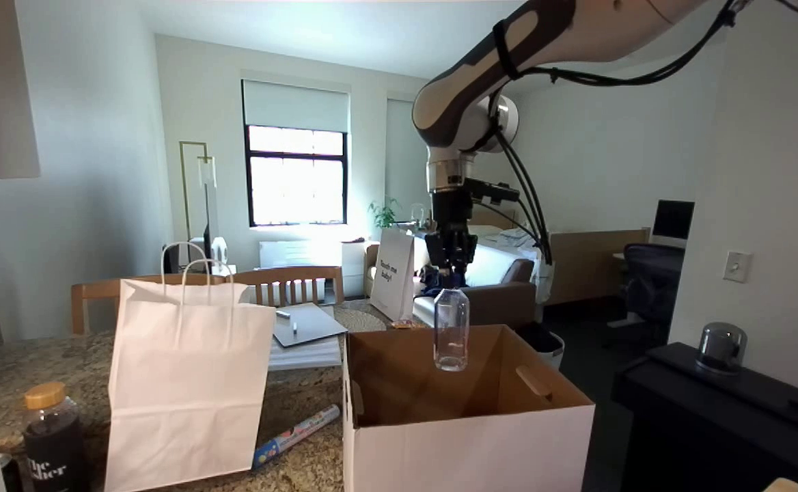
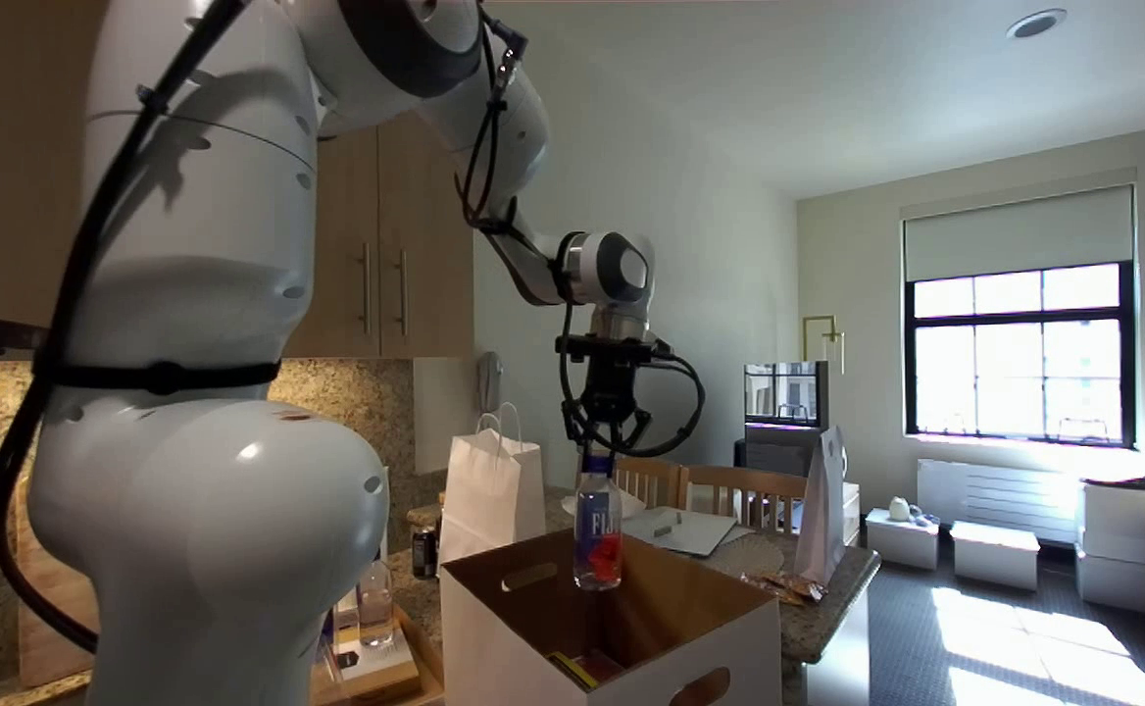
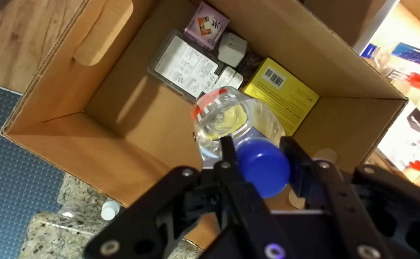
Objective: Pick up the bottles from the countertop and put it in the box.
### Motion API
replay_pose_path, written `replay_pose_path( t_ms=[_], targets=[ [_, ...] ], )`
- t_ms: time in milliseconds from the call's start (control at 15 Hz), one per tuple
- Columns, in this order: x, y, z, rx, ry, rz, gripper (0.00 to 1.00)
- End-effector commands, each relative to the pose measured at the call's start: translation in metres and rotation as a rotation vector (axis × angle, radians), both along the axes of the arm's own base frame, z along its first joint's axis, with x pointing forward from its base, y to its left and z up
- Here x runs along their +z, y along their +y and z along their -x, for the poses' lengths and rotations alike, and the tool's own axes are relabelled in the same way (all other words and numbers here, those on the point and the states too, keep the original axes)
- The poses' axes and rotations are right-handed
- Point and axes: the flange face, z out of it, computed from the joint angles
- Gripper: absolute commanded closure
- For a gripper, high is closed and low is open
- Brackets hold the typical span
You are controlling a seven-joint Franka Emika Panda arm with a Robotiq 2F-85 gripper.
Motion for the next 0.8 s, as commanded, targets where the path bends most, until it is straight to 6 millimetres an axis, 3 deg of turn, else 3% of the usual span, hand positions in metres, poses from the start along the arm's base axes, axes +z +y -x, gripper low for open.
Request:
replay_pose_path(
  t_ms=[0, 400, 733],
  targets=[
    [-0.008, -0.008, -0.023, 0.003, 0.09, -0.049, 0.86],
    [-0.039, 0.002, -0.027, 0.015, 0.159, -0.026, 0.86],
    [-0.082, 0.002, -0.03, 0.002, 0.334, -0.019, 0.85]
  ],
)
